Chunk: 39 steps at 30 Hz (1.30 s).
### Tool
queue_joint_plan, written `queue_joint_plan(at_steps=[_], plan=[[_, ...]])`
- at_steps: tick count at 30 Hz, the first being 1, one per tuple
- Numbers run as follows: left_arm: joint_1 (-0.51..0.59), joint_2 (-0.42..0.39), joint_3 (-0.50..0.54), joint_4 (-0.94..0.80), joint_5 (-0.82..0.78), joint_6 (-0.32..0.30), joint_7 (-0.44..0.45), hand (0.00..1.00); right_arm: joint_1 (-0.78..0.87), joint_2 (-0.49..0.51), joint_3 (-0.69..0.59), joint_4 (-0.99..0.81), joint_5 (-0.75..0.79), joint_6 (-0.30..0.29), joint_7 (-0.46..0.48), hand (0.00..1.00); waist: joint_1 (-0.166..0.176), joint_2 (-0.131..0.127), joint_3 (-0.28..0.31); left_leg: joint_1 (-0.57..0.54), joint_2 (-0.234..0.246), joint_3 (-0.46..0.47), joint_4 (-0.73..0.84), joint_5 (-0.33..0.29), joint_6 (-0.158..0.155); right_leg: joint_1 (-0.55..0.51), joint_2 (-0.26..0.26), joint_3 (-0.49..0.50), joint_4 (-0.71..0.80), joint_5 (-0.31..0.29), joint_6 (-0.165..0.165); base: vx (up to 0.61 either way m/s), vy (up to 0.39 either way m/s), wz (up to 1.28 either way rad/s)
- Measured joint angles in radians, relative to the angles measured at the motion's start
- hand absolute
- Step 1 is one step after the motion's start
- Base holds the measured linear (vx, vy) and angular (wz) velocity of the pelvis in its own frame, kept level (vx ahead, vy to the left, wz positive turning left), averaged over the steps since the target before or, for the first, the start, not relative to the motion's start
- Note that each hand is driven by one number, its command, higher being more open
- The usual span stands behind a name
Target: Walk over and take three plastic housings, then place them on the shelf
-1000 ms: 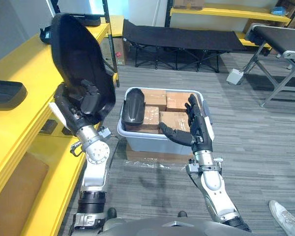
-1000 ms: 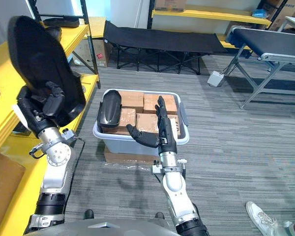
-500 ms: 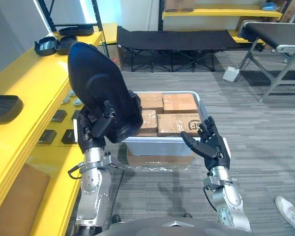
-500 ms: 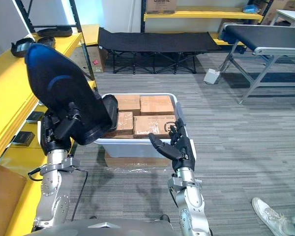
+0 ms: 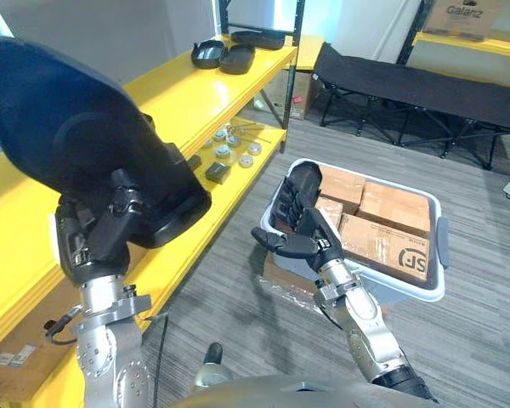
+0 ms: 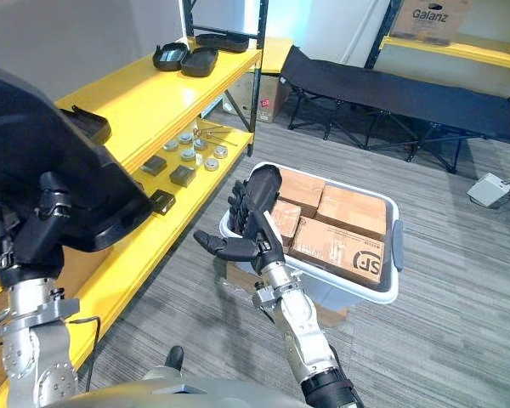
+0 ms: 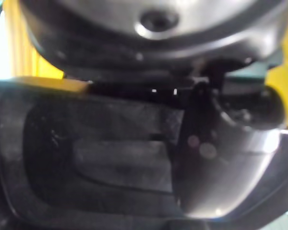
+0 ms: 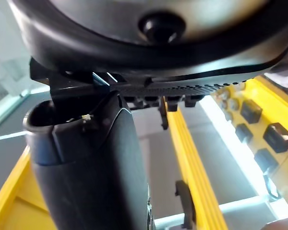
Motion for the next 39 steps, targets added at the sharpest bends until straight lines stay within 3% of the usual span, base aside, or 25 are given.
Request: queue_joint_plan(at_steps=[5,10,13,15,16,18,21,24,26,28,29,30,31,34,37,39], plan=[[0.027,0.000,-0.005,0.000,0.000,0.002,-0.036,0.00,-0.002,-0.007,0.003,0.000,-0.001,0.022,-0.002,1.00,-0.001,0.002,0.008,-0.003,0.000,-0.012,0.001,-0.001,0.010,-0.002,-0.002,-0.014,0.032,-0.024,-0.002,0.00,-0.012,0.11],[0.003,0.012,-0.070,0.003,0.001,0.002,-0.104,0.00,-0.004,-0.036,-0.001,-0.001,-0.049,0.021,-0.051,1.00,-0.005,0.023,0.027,-0.053,-0.012,-0.027,0.000,0.037,0.040,0.009,-0.010,-0.105,0.066,-0.053,0.008,-0.01,-0.014,0.59],[-0.012,0.022,-0.083,0.006,0.000,0.002,-0.148,0.00,-0.007,-0.043,-0.002,-0.001,-0.088,0.021,-0.066,1.00,-0.004,0.030,0.048,-0.060,-0.036,-0.033,-0.002,0.044,0.049,0.000,-0.049,-0.130,0.164,-0.120,0.012,0.00,-0.001,0.52],[-0.046,0.060,-0.088,0.009,0.000,0.002,-0.206,0.00,-0.003,-0.031,-0.016,-0.009,-0.093,0.021,-0.076,1.00,-0.025,0.019,0.054,-0.082,-0.071,-0.078,0.001,0.058,0.060,-0.038,-0.068,-0.052,0.292,-0.218,-0.042,0.03,-0.039,0.85],[-0.058,0.071,-0.093,0.013,0.000,0.002,-0.225,0.00,0.000,-0.028,-0.022,-0.015,-0.105,0.020,-0.083,1.00,-0.030,0.014,0.058,-0.082,-0.080,-0.092,0.001,0.062,0.059,-0.040,-0.071,-0.026,0.315,-0.225,-0.049,0.06,-0.044,1.01],[-0.102,0.113,-0.151,0.045,0.001,0.002,-0.279,0.00,0.013,-0.023,-0.051,-0.021,-0.115,0.020,-0.101,1.00,-0.048,0.002,0.072,-0.075,-0.100,-0.142,0.002,0.079,0.055,-0.057,-0.073,0.087,0.423,-0.224,-0.047,0.05,-0.032,0.88],[-0.101,0.122,-0.177,0.046,0.001,0.003,-0.288,0.00,0.005,-0.006,-0.069,-0.035,-0.114,0.001,-0.094,1.00,-0.044,-0.017,0.083,-0.072,-0.102,-0.137,0.002,0.077,0.058,-0.056,-0.073,0.098,0.421,-0.226,-0.046,0.03,-0.030,0.05],[-0.104,0.128,-0.176,0.052,0.001,0.003,-0.245,0.00,-0.025,-0.013,-0.067,-0.034,-0.114,-0.032,-0.062,1.00,-0.043,-0.009,0.106,-0.088,-0.104,-0.095,0.008,0.080,0.067,-0.064,-0.079,0.098,0.370,-0.263,-0.027,-0.04,-0.032,-0.33],[-0.128,0.119,-0.190,0.066,0.001,0.003,-0.213,0.00,-0.053,-0.042,-0.067,-0.034,-0.114,-0.041,-0.062,1.00,-0.050,0.018,0.138,-0.130,-0.100,-0.098,0.049,0.078,0.071,-0.082,-0.069,0.100,0.364,-0.293,0.007,-0.14,-0.037,-0.05],[-0.127,0.107,-0.221,0.088,0.013,0.003,-0.183,0.00,-0.053,-0.089,-0.067,-0.033,-0.114,-0.043,-0.066,1.00,-0.062,0.059,0.169,-0.142,-0.081,-0.073,0.064,0.050,0.113,-0.082,-0.054,0.085,0.378,-0.299,0.003,-0.23,-0.036,0.33],[-0.129,0.107,-0.238,0.089,0.018,0.003,-0.175,0.00,-0.040,-0.095,-0.080,-0.033,-0.112,-0.046,-0.068,1.00,-0.072,0.041,0.180,-0.167,-0.079,-0.031,0.081,-0.015,0.124,-0.083,-0.063,0.065,0.367,-0.295,-0.007,-0.19,-0.033,0.55],[-0.135,0.106,-0.241,0.088,0.022,0.002,-0.176,0.00,-0.039,-0.094,-0.090,-0.032,-0.111,-0.048,-0.069,1.00,-0.073,0.035,0.187,-0.193,-0.086,-0.004,0.152,-0.027,0.119,-0.085,-0.070,0.059,0.366,-0.293,-0.009,-0.07,-0.024,0.38],[-0.128,0.106,-0.242,0.085,0.022,0.000,-0.174,0.00,-0.037,-0.089,-0.097,-0.033,-0.110,-0.048,-0.071,1.00,-0.062,0.041,0.190,-0.207,-0.088,0.048,0.279,-0.055,0.103,-0.086,-0.065,0.059,0.362,-0.286,-0.007,-0.02,-0.004,0.14],[-0.128,0.099,-0.231,0.084,0.022,0.000,-0.155,0.00,-0.038,-0.065,-0.094,-0.037,-0.107,-0.054,-0.072,1.00,-0.051,0.020,0.201,-0.208,-0.091,0.047,0.287,-0.052,0.079,-0.075,-0.069,0.055,0.365,-0.277,0.008,0.01,0.005,0.03],[-0.108,0.093,-0.206,0.084,0.021,0.002,-0.152,0.00,-0.033,-0.027,-0.077,-0.047,-0.109,-0.054,-0.065,1.00,-0.043,-0.007,0.213,-0.209,-0.111,0.046,0.358,-0.109,0.082,-0.032,-0.087,0.053,0.372,-0.273,0.005,0.08,0.052,0.08],[-0.089,0.074,-0.185,0.076,0.018,0.002,-0.165,0.00,-0.020,-0.015,-0.077,-0.066,-0.106,-0.054,-0.065,1.00,-0.039,0.006,0.210,-0.213,-0.121,0.037,0.389,-0.155,0.096,-0.056,-0.103,0.056,0.468,-0.236,-0.057,0.03,0.117,0.25]])
